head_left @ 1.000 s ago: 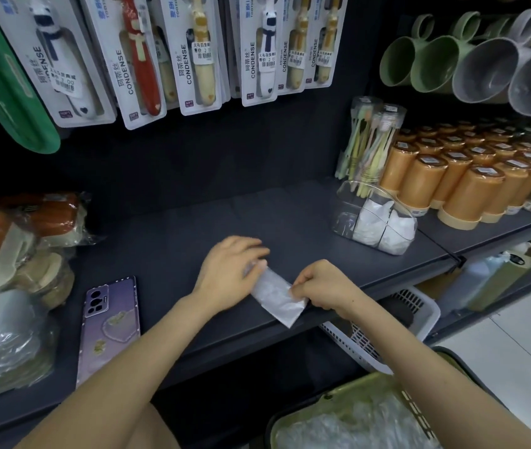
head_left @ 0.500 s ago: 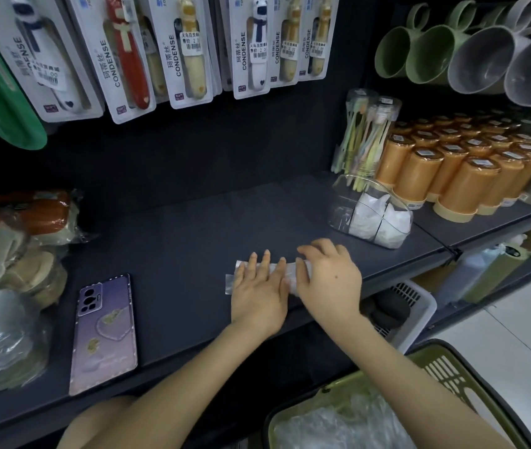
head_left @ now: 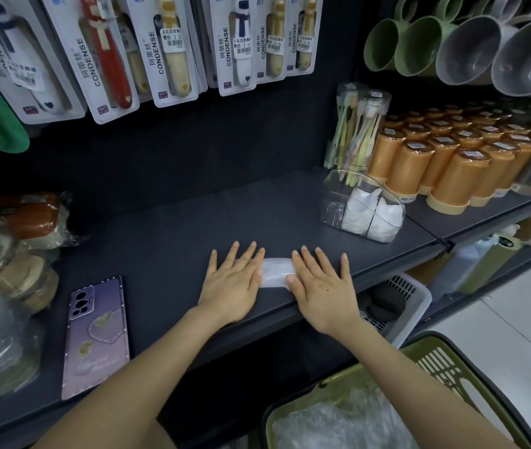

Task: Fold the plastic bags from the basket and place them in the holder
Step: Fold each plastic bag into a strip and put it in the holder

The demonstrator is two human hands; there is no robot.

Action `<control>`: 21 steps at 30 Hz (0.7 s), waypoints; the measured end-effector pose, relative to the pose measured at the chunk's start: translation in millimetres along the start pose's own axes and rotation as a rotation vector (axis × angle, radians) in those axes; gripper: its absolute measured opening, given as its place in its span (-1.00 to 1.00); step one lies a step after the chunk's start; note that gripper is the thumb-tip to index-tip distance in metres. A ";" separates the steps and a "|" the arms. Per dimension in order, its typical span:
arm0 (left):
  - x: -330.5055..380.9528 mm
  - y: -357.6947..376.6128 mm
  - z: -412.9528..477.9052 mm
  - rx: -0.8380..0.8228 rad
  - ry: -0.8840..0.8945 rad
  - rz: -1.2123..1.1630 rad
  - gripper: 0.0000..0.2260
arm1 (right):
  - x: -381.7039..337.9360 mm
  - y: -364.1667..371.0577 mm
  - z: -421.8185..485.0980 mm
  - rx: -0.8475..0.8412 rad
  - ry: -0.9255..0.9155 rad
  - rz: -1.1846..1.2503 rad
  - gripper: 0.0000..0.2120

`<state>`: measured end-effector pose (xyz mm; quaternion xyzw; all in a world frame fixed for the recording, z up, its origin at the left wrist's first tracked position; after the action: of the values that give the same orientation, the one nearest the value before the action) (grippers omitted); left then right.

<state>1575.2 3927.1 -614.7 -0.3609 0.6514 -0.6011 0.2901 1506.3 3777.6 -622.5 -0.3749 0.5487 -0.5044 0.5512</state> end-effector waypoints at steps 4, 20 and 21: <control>1.5 1.8 0.8 0.002 -0.007 0.003 -0.55 | 21.8 -10.2 -7.7 -0.076 0.163 0.024 -0.04; -9.2 -32.8 -9.6 0.152 -0.198 -0.579 -0.49 | 6.8 -57.2 -10.7 0.336 0.437 0.669 -0.93; -5.3 -41.0 -10.4 0.160 -0.156 -0.531 -0.49 | 7.1 -64.8 -11.0 0.310 0.398 0.691 -0.94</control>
<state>1574.8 3936.7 -573.2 -0.5400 0.4605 -0.6757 0.1994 1485.3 3758.6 -562.7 0.0229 0.6555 -0.4290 0.6211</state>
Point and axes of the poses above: each hand's wrist, its own z-axis towards the middle knuckle, its own y-axis out of the palm, x = y × z, the point moved 5 cm from there along z, towards the middle knuckle, and after that the axes turned 5 degrees about z, right-handed, at the moved point
